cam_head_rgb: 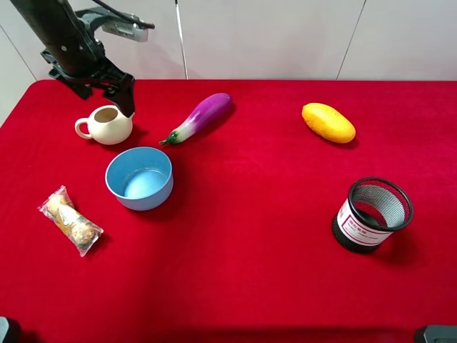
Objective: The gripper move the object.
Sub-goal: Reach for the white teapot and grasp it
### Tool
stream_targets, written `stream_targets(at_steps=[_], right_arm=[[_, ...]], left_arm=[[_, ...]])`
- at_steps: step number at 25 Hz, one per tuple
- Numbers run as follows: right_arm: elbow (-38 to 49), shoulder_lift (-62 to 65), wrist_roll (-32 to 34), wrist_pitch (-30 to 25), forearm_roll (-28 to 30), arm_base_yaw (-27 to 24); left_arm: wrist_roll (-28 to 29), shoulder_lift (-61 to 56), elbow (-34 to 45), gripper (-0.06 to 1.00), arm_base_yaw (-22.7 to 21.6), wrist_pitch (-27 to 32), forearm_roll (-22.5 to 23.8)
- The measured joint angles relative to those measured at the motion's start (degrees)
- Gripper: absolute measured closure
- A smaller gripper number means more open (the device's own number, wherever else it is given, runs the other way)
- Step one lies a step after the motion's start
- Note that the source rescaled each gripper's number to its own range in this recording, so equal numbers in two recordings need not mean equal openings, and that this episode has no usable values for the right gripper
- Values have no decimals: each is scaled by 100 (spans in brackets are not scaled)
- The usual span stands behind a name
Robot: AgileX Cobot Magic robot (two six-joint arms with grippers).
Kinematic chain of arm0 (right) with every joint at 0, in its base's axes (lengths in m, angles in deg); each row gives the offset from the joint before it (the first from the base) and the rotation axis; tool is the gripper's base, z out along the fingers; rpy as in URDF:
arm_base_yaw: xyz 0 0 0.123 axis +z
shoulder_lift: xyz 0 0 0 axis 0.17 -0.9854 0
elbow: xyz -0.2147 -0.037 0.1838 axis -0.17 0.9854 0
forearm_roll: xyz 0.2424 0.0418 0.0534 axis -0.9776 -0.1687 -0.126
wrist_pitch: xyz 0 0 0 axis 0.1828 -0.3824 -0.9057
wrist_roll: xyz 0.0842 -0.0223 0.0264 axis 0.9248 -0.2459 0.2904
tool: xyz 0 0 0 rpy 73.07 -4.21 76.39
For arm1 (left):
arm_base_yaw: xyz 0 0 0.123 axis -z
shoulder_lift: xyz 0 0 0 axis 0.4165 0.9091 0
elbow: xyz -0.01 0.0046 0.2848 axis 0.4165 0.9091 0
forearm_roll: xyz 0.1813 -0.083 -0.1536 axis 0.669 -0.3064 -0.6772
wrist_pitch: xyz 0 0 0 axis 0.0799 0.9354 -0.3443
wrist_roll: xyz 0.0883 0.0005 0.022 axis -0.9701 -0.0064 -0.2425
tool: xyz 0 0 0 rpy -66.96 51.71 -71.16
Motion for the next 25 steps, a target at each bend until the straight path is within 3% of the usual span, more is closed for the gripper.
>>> stream_targets(at_steps=[7, 25], right_arm=[[0, 0, 0, 0, 0, 0], [0, 0, 0, 0, 0, 0]], left_arm=[[-209, 270, -17, 7, 0, -495, 0], [-245, 822, -17, 13, 0, -894, -124]])
